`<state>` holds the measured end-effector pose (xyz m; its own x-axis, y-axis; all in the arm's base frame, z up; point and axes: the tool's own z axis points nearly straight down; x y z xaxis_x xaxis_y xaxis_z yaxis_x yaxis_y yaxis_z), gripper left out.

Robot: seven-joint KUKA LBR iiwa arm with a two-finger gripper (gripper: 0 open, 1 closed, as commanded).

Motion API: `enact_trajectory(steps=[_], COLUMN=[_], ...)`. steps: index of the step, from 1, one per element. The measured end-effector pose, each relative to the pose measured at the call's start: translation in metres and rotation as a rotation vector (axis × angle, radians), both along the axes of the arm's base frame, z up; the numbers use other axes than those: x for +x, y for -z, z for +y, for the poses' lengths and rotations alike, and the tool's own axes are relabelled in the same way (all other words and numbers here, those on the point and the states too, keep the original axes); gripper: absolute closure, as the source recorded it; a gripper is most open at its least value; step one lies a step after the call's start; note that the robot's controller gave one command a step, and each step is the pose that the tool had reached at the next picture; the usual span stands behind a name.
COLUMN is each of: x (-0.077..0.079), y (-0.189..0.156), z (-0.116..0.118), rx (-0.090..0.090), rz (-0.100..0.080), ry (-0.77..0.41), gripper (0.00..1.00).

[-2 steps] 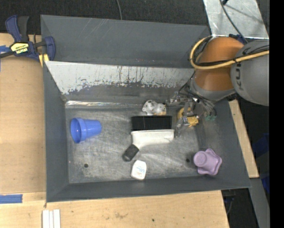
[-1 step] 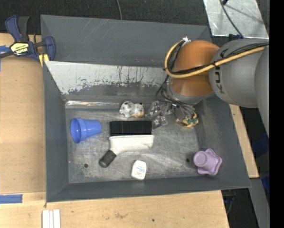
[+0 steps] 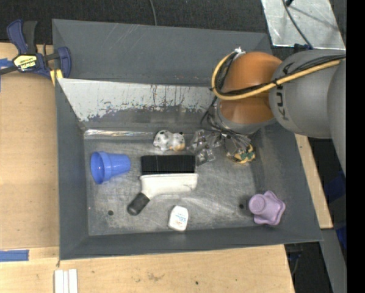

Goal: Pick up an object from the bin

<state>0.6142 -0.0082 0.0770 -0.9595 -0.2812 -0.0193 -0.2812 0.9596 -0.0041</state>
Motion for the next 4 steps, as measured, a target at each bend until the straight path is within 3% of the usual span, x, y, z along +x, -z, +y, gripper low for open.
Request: enact_trajectory(steps=[1, 2, 3, 4], x=[0.000, -0.009, -0.001, 0.004], y=[0.000, -0.032, -0.064, -0.045], z=[0.000, 0.002, 0.014, 0.045], rx=[0.000, -0.002, -0.003, 0.000], rz=[0.000, 0.011, 0.020, 0.018], ry=[0.001, -0.041, -0.096, 0.107], gripper=[1.00, 1.00, 1.00, 0.00])
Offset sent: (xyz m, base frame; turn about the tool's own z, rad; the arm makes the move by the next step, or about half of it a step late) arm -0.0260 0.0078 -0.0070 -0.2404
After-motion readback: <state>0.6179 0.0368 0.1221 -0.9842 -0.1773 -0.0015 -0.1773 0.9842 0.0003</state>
